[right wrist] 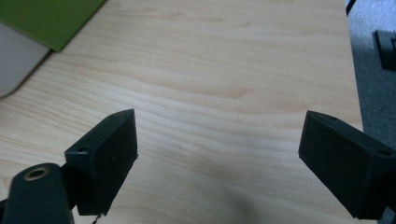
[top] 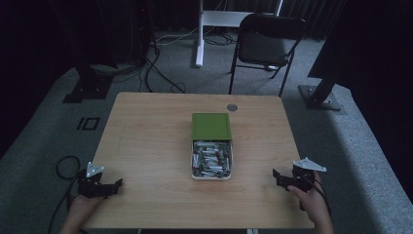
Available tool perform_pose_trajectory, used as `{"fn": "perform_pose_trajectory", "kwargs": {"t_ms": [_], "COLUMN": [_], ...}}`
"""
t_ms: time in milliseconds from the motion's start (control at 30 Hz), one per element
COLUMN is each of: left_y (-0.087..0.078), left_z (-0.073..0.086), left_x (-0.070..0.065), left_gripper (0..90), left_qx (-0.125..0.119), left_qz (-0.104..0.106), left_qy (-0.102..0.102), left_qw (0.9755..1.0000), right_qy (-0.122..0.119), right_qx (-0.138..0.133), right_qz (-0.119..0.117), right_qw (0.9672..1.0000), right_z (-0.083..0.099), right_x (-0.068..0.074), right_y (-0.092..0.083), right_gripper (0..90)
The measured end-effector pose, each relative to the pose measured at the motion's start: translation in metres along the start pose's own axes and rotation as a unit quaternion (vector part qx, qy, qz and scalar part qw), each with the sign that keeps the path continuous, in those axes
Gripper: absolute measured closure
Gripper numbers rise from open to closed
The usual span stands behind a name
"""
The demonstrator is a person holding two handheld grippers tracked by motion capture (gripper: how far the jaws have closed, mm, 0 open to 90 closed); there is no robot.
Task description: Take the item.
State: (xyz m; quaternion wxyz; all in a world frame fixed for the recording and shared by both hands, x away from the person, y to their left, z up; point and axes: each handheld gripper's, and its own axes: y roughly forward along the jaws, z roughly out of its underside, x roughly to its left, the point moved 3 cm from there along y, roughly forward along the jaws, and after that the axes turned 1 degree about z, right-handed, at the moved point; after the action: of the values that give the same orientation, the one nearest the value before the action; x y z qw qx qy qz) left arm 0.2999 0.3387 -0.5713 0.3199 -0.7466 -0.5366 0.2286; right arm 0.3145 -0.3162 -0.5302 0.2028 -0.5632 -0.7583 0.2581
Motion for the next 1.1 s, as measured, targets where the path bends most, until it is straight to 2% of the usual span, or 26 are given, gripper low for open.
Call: {"fn": "perform_pose_trajectory", "kwargs": {"t_ms": [200,467,600,800,900,1100], "left_y": [0.000,0.000,0.000,0.000,0.000,0.000], "left_z": [0.000,0.000,0.000,0.000,0.000,0.000], "left_x": [0.000,0.000,0.000,0.000,0.000,0.000], "left_gripper": [1.2,1.2,1.2,1.2,1.2,1.2], "left_qx": [-0.001,0.000,0.000,0.000,0.000,0.000], "left_qz": [0.000,0.000,0.000,0.000,0.000,0.000], "left_qy": [-0.001,-0.001,-0.001,-0.001,-0.001,-0.001], "left_qw": [1.0000,1.0000,1.0000,1.0000,1.0000,1.0000], "right_qy": [-0.003,-0.019,-0.021,-0.038,-0.048,-0.068], "right_qx": [-0.019,-0.036,-0.051,-0.064,-0.073,-0.095], "right_qz": [-0.008,-0.023,-0.038,-0.052,-0.064,-0.096], "right_qw": [0.9998,0.9989,0.9977,0.9958,0.9941,0.9884], "right_z": [-0.015,-0.034,-0.044,-0.059,-0.067,-0.082], "right_x": [0.004,0.011,0.017,0.029,0.035,0.051], "right_y": [-0.005,-0.011,-0.013,-0.012,-0.013,-0.017], "right_gripper": [11.5,11.6,11.6,11.6,11.6,11.6]}}
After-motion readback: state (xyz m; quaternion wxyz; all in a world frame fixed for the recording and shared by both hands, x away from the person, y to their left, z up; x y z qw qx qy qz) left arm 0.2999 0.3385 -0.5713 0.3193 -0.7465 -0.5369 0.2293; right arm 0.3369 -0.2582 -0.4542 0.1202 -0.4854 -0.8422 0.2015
